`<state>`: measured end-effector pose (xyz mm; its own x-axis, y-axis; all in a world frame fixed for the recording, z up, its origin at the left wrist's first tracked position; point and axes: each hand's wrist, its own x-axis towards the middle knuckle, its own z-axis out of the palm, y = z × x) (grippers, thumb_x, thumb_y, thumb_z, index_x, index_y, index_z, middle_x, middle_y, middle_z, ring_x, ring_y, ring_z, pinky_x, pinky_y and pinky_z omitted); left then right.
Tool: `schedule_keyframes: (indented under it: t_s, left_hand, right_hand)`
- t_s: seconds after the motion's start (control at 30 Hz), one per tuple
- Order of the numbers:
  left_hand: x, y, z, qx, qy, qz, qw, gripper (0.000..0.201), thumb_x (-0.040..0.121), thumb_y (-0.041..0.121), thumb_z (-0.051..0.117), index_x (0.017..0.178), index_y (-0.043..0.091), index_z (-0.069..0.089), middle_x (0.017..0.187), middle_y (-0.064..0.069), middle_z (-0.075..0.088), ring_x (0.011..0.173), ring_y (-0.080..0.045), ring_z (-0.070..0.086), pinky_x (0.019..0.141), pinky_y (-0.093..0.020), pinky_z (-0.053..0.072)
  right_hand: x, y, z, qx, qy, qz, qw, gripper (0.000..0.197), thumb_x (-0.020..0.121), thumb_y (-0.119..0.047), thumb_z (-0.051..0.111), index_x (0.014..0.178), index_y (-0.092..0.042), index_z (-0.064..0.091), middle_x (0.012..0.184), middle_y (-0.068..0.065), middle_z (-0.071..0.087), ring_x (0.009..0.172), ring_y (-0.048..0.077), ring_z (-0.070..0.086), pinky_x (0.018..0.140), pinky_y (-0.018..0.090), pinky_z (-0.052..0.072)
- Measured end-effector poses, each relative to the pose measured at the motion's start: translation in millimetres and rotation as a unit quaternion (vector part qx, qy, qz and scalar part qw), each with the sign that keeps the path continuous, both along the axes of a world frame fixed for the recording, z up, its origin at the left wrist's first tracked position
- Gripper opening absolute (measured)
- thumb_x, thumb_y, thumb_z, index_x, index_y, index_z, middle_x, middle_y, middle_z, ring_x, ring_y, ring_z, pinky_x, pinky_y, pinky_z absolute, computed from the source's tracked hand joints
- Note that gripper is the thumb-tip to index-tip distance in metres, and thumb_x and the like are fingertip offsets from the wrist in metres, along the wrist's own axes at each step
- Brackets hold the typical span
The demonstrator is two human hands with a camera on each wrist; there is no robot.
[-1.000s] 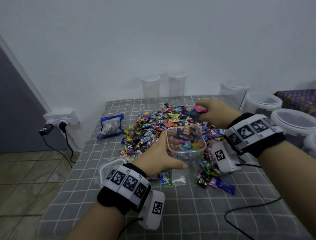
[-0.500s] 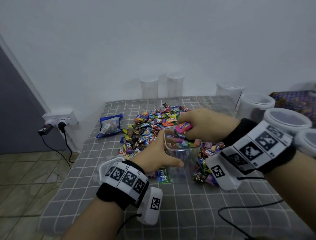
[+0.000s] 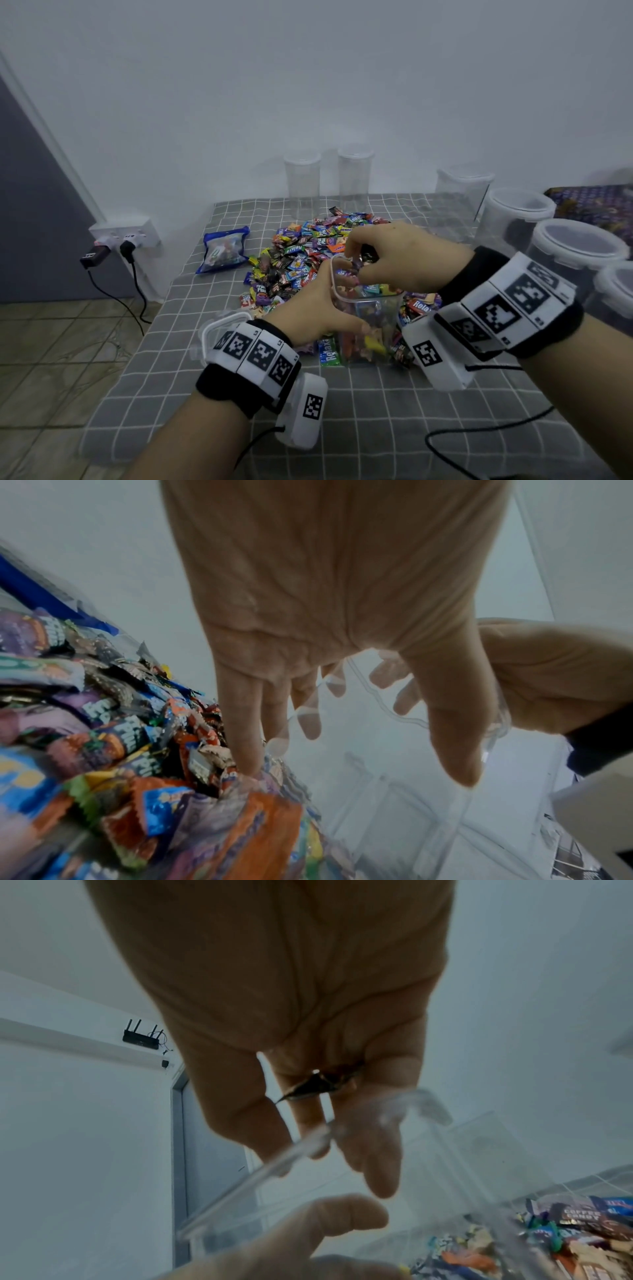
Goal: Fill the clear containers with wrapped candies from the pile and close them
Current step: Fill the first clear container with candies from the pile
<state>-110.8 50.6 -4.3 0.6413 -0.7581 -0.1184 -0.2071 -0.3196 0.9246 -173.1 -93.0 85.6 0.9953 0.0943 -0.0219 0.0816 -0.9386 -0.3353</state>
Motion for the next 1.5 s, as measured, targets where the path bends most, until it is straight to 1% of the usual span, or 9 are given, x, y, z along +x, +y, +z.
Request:
schedule_keyframes:
  t_s: [0.2,0.43,0.6,0.73,0.87,0.97,1.13,1.33,1.5]
  left_hand:
    - [1,-1,-1,-0.004,0.006,0.004,1.000,0.088,0.067,0.013,0.083,0.134,0.027,0.027,0.126,0.006,0.051,0.115,-0.006,0.054,0.091,-0.035,0.052]
    - [4,4,-6,0.048,-0.026,-0.001,0.999,0.096,0.072,0.013,0.081,0.132,0.043,0.012,0.120,0.020,0.040,0.110,0.003,0.047,0.087,-0.014,0.045]
    - [23,21,3,0.181,-0.105,-0.033,0.977,0.109,0.060,0.034,0.084,0.146,0.029,0.018,0.149,0.004,0.029,0.135,-0.013,0.031,0.113,-0.037,0.028]
    - [48,12,4,0.303,-0.219,0.021,0.927,0.093,0.075,0.036,0.076,0.148,0.029,0.019,0.152,-0.002,0.021,0.136,-0.020,0.030,0.108,-0.038,0.034]
    - [69,-10,-17,0.362,-0.252,0.020,0.897,0.103,0.072,0.051,0.076,0.149,0.035,0.010,0.155,-0.003,0.016,0.141,-0.027,0.024,0.108,-0.049,0.035]
    - [82,-24,-35,0.392,-0.271,-0.006,0.879,0.107,0.067,0.066,0.068,0.147,0.039,0.002,0.153,-0.006,0.021,0.140,-0.035,0.022,0.107,-0.053,0.035]
    - [101,-37,-60,0.429,-0.283,-0.023,0.858,0.111,0.056,0.077,0.057,0.148,0.034,0.012,0.150,-0.010,0.026,0.132,-0.036,0.039,0.102,-0.052,0.041]
    - [75,-33,-30,0.404,-0.320,-0.021,0.856,0.046,0.085,0.042,0.060,0.125,0.021,0.054,0.114,-0.009,0.062,0.099,-0.029,0.060,0.084,-0.040,0.052]
    - [66,-31,-21,0.378,-0.330,0.012,0.865,0.023,0.091,0.033,0.052,0.092,0.014,0.064,0.093,-0.007,0.067,0.082,-0.029,0.061,0.068,-0.035,0.049]
  right_hand:
    - [-6,-7,-10,0.094,-0.025,0.007,0.995,0.058,0.083,-0.034,0.065,0.135,-0.030,0.041,0.118,-0.008,0.054,0.100,0.012,0.059,0.089,0.032,0.048]
    - [-9,-35,-33,0.331,-0.070,-0.069,0.939,0.040,0.079,-0.028,0.071,0.115,-0.032,0.053,0.122,-0.009,0.057,0.112,0.007,0.054,0.097,0.032,0.044]
    - [-12,-53,-56,0.449,-0.059,-0.141,0.880,0.017,0.088,-0.029,0.060,0.105,-0.030,0.058,0.113,-0.011,0.060,0.103,0.003,0.056,0.082,0.025,0.044]
    - [3,-69,-82,0.347,-0.033,-0.218,0.911,0.023,0.093,-0.026,0.053,0.114,-0.016,0.057,0.108,-0.001,0.057,0.091,0.016,0.054,0.086,0.038,0.046]
    - [20,-82,-105,0.085,0.067,-0.204,0.973,0.068,0.085,-0.045,0.060,0.143,-0.021,0.034,0.141,0.009,0.040,0.122,0.026,0.045,0.099,0.040,0.041]
    - [28,-84,-113,-0.002,0.132,-0.179,0.975,0.092,0.077,-0.056,0.066,0.149,-0.031,0.014,0.152,0.006,0.021,0.136,0.029,0.029,0.106,0.048,0.035]
    - [43,-84,-121,-0.061,0.190,-0.119,0.973,0.105,0.068,-0.060,0.072,0.149,-0.037,0.009,0.150,0.007,0.024,0.132,0.032,0.036,0.103,0.048,0.040]
    - [52,-79,-121,-0.102,0.170,-0.073,0.978,0.086,0.074,-0.056,0.068,0.144,-0.043,0.021,0.135,0.007,0.045,0.118,0.030,0.049,0.095,0.045,0.047]
    - [47,-74,-115,-0.099,0.127,-0.075,0.984,0.041,0.091,-0.033,0.055,0.131,-0.025,0.051,0.136,0.010,0.046,0.118,0.026,0.051,0.095,0.034,0.046]
